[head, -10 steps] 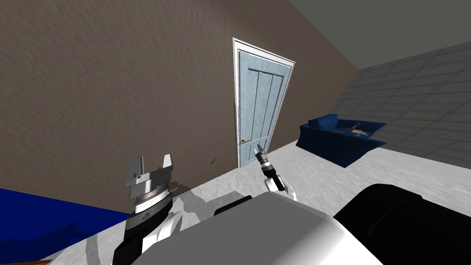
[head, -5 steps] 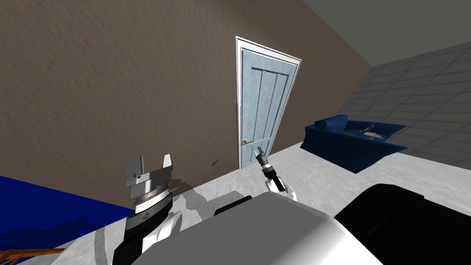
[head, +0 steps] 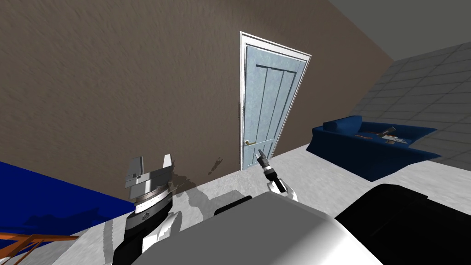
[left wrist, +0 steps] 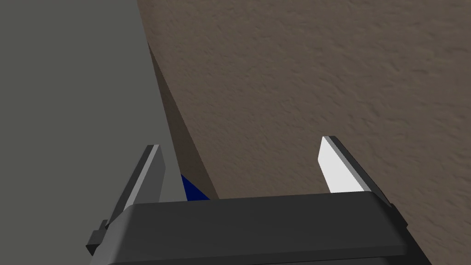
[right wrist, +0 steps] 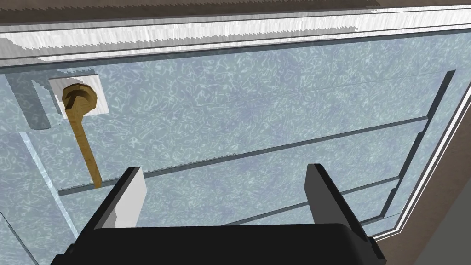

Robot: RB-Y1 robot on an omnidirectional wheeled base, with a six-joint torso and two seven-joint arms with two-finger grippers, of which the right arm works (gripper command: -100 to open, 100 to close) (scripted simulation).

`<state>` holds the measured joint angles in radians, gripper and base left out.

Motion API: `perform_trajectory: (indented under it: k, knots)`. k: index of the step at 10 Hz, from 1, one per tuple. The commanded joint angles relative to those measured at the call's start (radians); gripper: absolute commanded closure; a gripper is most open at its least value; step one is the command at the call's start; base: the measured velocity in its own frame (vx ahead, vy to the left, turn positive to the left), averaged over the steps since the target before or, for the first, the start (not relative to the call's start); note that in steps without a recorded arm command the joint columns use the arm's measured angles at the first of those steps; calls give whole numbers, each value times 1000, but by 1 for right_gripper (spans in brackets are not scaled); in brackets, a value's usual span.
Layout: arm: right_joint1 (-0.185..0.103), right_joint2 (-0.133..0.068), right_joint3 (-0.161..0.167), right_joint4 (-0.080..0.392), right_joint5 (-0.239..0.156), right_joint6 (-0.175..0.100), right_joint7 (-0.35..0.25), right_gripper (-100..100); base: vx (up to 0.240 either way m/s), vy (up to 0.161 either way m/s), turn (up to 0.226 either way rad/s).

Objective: Pull the door open

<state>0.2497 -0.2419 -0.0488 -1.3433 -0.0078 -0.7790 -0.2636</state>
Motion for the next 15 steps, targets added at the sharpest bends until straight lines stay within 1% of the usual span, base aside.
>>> perform_trajectory:
  k: [1,2,3,5,6,7,8,9,10,11,13,14,15]
  knots:
    - [-4,-11,-1,50,-6,-10,-6,-100,55,-27,98]
    - [-15,-21,-2,87,-11,-24,-11,-100,73,-35,158]
    - [-15,-21,-2,105,-11,-24,-11,-100,56,-34,42]
    - [-35,-40,-4,178,-20,-52,-22,-100,62,-31,106]
    - [-35,-40,-4,203,-20,-52,-22,-100,60,-30,45]
    - [-45,-49,-5,251,-25,-66,-27,-100,55,-31,77]
    - [-55,-57,-6,282,-29,-79,-32,-100,65,-37,131]
    - [-55,-57,-6,296,-29,-79,-32,-100,49,-29,51]
    - [-64,-66,-7,339,-34,-91,-37,-100,52,-23,83]
    - [-64,-66,-7,339,-34,-91,-37,-100,40,-21,33]
    - [-81,-81,-9,410,-42,-114,-45,-100,57,-36,102]
    - [-81,-81,-9,420,-42,-114,-45,-100,47,-37,36]
    - [-89,-89,-10,456,-45,-125,-49,-100,43,-31,40]
